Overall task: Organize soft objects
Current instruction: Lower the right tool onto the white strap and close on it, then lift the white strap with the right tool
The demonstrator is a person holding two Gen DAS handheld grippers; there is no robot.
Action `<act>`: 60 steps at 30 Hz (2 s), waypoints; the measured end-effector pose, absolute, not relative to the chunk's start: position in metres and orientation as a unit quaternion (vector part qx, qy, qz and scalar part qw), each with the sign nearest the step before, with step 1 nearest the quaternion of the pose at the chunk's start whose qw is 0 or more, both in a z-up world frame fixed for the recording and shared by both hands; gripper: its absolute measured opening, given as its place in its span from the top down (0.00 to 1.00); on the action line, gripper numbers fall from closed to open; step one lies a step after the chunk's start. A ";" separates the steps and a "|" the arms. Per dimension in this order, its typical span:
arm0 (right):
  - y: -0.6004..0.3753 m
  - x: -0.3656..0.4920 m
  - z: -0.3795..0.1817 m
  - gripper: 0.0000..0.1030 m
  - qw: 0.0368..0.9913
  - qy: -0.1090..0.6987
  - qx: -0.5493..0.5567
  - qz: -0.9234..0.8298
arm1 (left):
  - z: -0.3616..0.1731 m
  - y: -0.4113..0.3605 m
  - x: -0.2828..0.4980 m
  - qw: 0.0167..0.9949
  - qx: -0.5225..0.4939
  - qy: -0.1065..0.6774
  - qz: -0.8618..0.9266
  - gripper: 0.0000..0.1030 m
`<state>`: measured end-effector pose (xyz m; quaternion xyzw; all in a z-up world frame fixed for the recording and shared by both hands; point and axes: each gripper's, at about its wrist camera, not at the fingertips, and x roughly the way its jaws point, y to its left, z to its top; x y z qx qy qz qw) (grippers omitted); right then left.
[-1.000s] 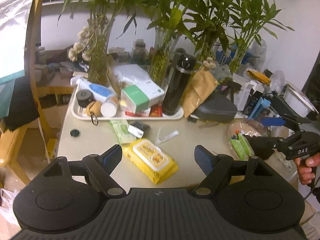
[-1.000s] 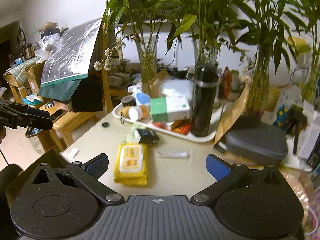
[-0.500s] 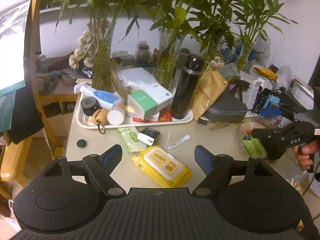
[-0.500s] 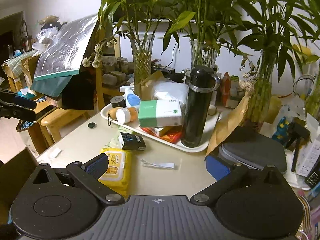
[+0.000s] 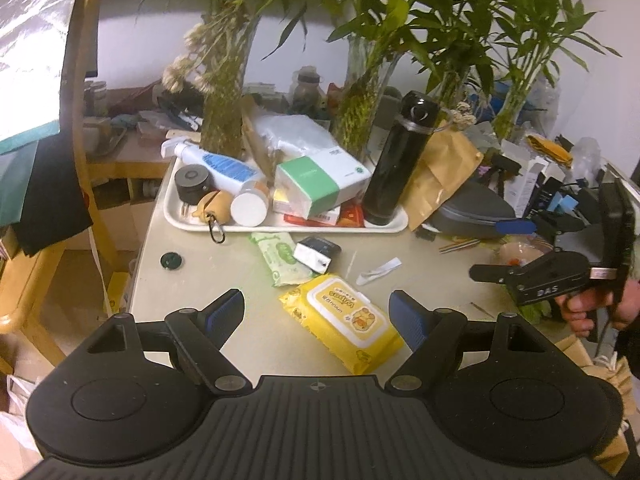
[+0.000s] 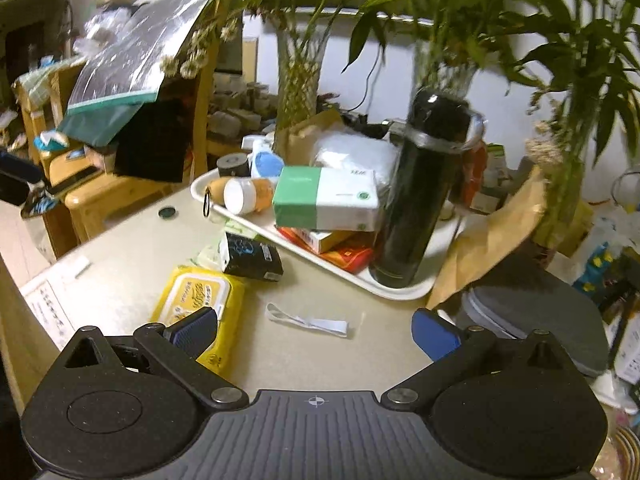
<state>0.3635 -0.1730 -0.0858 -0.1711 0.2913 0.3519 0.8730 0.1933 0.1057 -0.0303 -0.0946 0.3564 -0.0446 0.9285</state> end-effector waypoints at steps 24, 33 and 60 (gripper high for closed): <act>-0.100 0.418 -0.199 0.45 0.818 0.294 -0.318 0.378 | -0.058 0.137 0.195 0.919 -0.126 0.374 -0.026 0.23; -0.085 0.436 -0.203 0.87 0.823 0.305 -0.281 0.389 | -0.063 0.143 0.194 0.915 -0.129 0.381 -0.020 0.23; -0.122 0.453 -0.179 0.91 0.800 0.463 -0.167 0.342 | -0.047 0.131 0.209 0.919 -0.120 0.373 -0.039 0.23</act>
